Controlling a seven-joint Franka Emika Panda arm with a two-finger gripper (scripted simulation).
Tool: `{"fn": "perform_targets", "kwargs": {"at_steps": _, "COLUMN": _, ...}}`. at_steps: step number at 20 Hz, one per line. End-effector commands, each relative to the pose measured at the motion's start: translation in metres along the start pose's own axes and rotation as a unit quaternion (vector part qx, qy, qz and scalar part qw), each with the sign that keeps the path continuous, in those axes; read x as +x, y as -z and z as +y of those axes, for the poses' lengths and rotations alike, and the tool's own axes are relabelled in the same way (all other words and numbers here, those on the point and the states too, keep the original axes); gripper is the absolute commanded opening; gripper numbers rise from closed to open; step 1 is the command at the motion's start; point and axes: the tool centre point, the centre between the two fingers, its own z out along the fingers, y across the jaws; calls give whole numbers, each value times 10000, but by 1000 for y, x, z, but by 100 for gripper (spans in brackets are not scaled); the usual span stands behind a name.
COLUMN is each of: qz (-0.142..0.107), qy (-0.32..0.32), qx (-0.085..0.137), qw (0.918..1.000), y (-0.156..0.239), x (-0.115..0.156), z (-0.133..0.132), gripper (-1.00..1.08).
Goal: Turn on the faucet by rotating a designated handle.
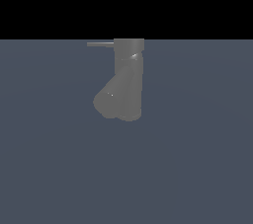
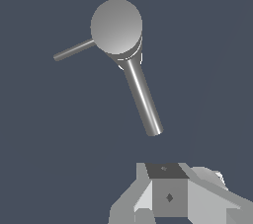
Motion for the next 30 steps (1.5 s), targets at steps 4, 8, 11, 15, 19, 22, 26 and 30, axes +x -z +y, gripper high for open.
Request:
{"fn": "perform_targets", "kwargs": {"at_steps": 4, "qz": -62, "qy": -726, "qx": 40, "qw": 9973, "y": -14, "x": 25, "z": -21, "gripper": -100}}
{"fn": "perform_targets", "kwargs": {"at_steps": 8, "qz": -90, "qy": -1254, "qx": 43, "qw": 9921, "y": -27, "x": 43, "z": -35, "gripper": -100}}
{"fn": "perform_targets", "kwargs": {"at_steps": 11, "qz": -99, "qy": -1649, "qx": 35, "qw": 9863, "y": -37, "x": 57, "z": -46, "gripper": -100}}
{"fn": "perform_targets", "kwargs": {"at_steps": 15, "qz": -94, "qy": -2171, "qx": 12, "qw": 9761, "y": -52, "x": 74, "z": -61, "gripper": -100}}
{"fn": "perform_targets", "kwargs": {"at_steps": 19, "qz": -66, "qy": -2687, "qx": -20, "qw": 9632, "y": -68, "x": 90, "z": -75, "gripper": -100}}
{"fn": "perform_targets", "kwargs": {"at_steps": 22, "qz": -30, "qy": -3066, "qx": -47, "qw": 9518, "y": -81, "x": 102, "z": -86, "gripper": -100}}
{"fn": "perform_targets", "kwargs": {"at_steps": 26, "qz": 39, "qy": -3558, "qx": -86, "qw": 9345, "y": -98, "x": 117, "z": -99, "gripper": -100}}
{"fn": "perform_targets", "kwargs": {"at_steps": 30, "qz": 133, "qy": -4034, "qx": -121, "qw": 9149, "y": -117, "x": 131, "z": -113, "gripper": -100}}
